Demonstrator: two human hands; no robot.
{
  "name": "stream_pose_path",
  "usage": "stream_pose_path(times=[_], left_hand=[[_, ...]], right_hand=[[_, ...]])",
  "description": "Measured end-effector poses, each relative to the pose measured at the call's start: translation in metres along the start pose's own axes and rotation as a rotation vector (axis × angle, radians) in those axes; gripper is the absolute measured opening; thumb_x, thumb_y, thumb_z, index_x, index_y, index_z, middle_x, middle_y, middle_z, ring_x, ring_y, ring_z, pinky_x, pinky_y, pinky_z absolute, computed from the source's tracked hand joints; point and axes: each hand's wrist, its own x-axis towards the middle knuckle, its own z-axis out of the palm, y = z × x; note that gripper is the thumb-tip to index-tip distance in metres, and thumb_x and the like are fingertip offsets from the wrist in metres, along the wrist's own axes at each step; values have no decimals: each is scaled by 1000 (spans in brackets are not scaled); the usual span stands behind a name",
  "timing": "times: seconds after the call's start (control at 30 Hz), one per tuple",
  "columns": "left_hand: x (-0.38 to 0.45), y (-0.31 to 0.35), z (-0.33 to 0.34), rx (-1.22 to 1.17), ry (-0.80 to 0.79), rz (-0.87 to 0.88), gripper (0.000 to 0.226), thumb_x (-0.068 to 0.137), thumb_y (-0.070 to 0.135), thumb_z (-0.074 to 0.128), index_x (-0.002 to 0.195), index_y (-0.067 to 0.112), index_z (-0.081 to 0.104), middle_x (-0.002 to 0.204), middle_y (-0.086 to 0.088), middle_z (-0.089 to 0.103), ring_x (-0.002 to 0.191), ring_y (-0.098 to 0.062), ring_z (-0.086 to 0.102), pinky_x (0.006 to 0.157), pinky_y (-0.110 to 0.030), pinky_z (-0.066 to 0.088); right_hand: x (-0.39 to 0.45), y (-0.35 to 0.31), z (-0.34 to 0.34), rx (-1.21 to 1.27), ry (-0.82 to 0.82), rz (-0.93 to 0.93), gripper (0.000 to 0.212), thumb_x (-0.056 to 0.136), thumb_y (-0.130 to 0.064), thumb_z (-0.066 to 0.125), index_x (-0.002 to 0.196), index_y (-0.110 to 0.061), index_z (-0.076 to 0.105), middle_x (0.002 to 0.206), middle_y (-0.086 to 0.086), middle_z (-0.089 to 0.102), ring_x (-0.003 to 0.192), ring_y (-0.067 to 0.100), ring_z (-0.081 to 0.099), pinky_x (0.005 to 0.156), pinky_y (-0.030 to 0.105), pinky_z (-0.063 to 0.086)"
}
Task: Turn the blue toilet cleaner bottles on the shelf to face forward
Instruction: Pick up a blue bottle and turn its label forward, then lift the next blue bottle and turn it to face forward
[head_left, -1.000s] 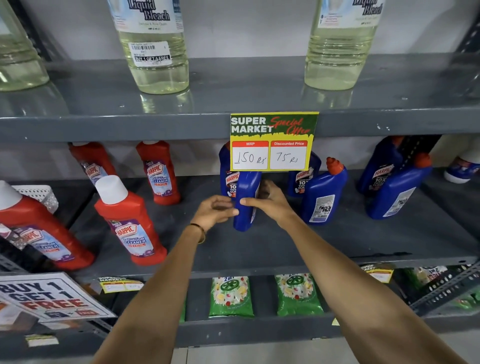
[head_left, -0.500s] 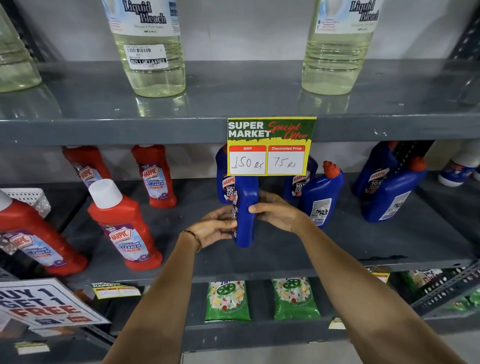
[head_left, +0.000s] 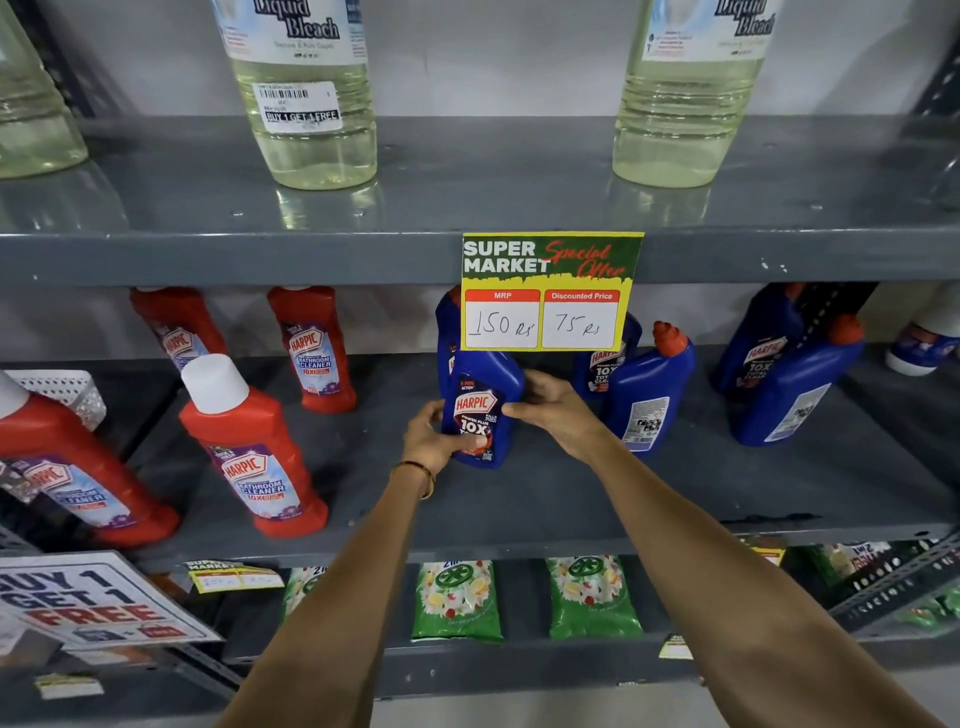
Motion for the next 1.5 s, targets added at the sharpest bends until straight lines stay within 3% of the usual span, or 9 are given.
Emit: stream_pose_path(times=[0.13, 0.33, 0.5, 0.57, 0.73, 0.9, 1.3, 1.5], left_hand=[[2, -1, 4, 180, 133, 38, 60, 52, 5, 86, 101, 9, 51, 98, 0, 57, 87, -17, 56, 73, -27, 47], [4, -15, 3, 254, 145, -10, 63, 57, 7, 84, 110, 2, 50, 112, -12, 60, 97, -24, 57, 84, -36, 48], [4, -19, 5, 247, 144, -29, 61, 61, 8, 82, 114, 2, 52, 117, -17, 62, 106, -31, 58, 90, -41, 48], [1, -24, 6, 246, 156, -56, 59, 62, 10, 82, 113, 1, 53, 115, -19, 64, 105, -32, 60, 92, -42, 50], [-10, -33, 11, 210, 175, -90, 53, 65, 13, 81, 109, -1, 55, 109, -20, 68, 103, -33, 63, 94, -45, 50], [-34, -36, 26, 179, 288, -124, 63, 66, 17, 80, 119, 0, 50, 118, -18, 63, 111, -32, 58, 96, -40, 47], [-42, -28, 103, 204, 81, -27, 61, 71, 14, 76, 124, 0, 48, 128, -21, 55, 118, -32, 53, 102, -43, 43], [-14, -10, 153, 247, 23, 20, 68, 71, 12, 76, 130, 2, 46, 133, -18, 53, 119, -30, 53, 102, -40, 44]], right_hand=[[5, -1, 7, -43, 10, -13, 57, 75, 13, 63, 128, -4, 49, 116, 9, 60, 105, 16, 58, 71, 12, 55], [7, 6, 13, -115, -10, 20, 58, 78, 13, 60, 131, -3, 45, 128, 19, 57, 116, 27, 56, 76, 17, 54], [6, 10, 15, -62, 6, 45, 58, 79, 12, 60, 133, -5, 44, 125, 15, 58, 110, 19, 56, 72, 13, 55], [4, 11, 15, -65, 18, 64, 61, 79, 11, 61, 134, -5, 42, 127, 12, 57, 114, 21, 56, 79, 18, 54], [-8, 23, 5, -144, 215, 172, 71, 78, -1, 68, 141, -10, 34, 143, 15, 45, 131, 26, 43, 101, 33, 39], [-36, 37, -8, -172, 443, 214, 64, 82, -8, 67, 138, -7, 38, 143, 15, 45, 130, 26, 44, 104, 34, 37], [-86, 43, -84, -298, 765, 198, 42, 83, -13, 65, 122, -4, 53, 124, 18, 61, 113, 32, 57, 89, 36, 45], [-68, 41, -143, -195, 691, 305, 71, 76, -20, 75, 135, -4, 39, 135, 16, 52, 122, 29, 51, 97, 34, 43]])
